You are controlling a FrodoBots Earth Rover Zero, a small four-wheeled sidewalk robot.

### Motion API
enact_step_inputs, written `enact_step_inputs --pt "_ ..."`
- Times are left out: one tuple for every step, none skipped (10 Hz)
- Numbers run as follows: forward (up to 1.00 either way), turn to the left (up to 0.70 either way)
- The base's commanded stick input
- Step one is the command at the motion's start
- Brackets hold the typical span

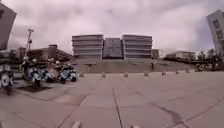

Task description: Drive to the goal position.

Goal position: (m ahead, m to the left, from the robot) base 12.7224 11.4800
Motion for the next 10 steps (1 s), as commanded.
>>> enact_step_inputs --pt "0.70 0.00" --pt "0.70 0.00" --pt "0.70 0.00" --pt "0.70 0.00" --pt "0.70 0.00" --pt "0.70 0.00" --pt "0.70 0.00" --pt "0.70 0.00" --pt "0.70 0.00" --pt "0.70 0.00"
